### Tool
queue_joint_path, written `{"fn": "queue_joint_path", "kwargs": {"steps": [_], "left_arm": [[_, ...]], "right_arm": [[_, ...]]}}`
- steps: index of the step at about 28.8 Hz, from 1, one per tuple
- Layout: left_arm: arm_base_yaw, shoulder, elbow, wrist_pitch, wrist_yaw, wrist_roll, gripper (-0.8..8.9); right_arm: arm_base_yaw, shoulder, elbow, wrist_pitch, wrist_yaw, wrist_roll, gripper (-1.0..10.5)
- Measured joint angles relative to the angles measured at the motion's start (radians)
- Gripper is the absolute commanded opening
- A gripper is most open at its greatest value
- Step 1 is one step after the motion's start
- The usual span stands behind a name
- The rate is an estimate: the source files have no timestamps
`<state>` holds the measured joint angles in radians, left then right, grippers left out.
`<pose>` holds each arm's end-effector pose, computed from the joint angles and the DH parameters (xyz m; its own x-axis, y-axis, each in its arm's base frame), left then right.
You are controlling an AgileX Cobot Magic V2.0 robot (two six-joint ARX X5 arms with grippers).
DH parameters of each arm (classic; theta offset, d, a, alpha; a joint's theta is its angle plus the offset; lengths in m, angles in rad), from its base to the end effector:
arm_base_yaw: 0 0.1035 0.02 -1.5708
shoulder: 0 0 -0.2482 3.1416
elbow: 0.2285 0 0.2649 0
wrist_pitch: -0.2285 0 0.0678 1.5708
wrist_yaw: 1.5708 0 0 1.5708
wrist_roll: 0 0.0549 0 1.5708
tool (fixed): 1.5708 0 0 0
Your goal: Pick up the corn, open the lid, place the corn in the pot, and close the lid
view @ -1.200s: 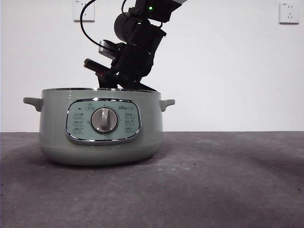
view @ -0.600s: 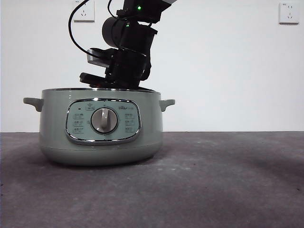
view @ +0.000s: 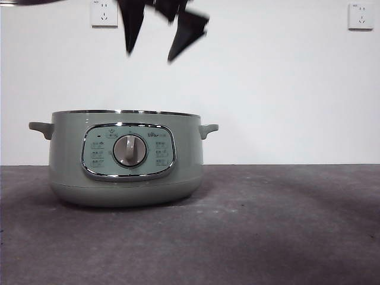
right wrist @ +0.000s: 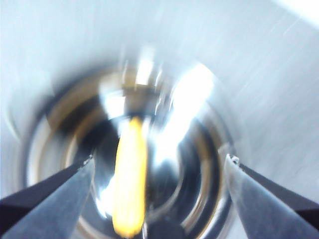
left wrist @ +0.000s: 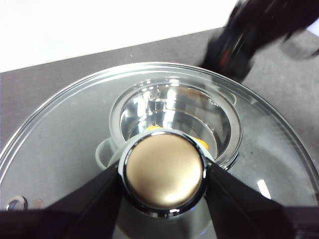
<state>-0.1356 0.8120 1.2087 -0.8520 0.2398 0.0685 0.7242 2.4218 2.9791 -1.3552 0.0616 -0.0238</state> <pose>0.1695 -0.0363 0.3854 0.8323 -0.3533 -0.4271 0.3717 0.9274 -0.0427 0.3614 0.3151 0.3667 0.5628 0.4156 -0.7145 -0.6417 0.7646 -0.0607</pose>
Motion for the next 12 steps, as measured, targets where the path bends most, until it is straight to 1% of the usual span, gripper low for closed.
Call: {"fn": "queue_joint_path", "kwargs": {"steps": [2,5,9,12], "left_arm": [[-0.012,0.056,0.0,0.031,0.0,0.002,-0.08],[-0.024,0.126,0.0,0.089,0.015,0.003,-0.08],[-0.058,0.238,0.043,0.122,0.031,0.003,-0.08],[-0.081,0.312,0.089,0.179,0.033,0.003,-0.08]], "right_arm": [[-0.004,-0.043,0.066,0.0,0.005,0.027,4.4],[-0.006,-0.129,0.066,0.0,0.008,0.036,4.4],[0.003,-0.282,0.022,0.0,-0.01,0.039,4.4],[0.026,-0.407,-0.044,0.0,-0.03,0.039,4.4]]}}
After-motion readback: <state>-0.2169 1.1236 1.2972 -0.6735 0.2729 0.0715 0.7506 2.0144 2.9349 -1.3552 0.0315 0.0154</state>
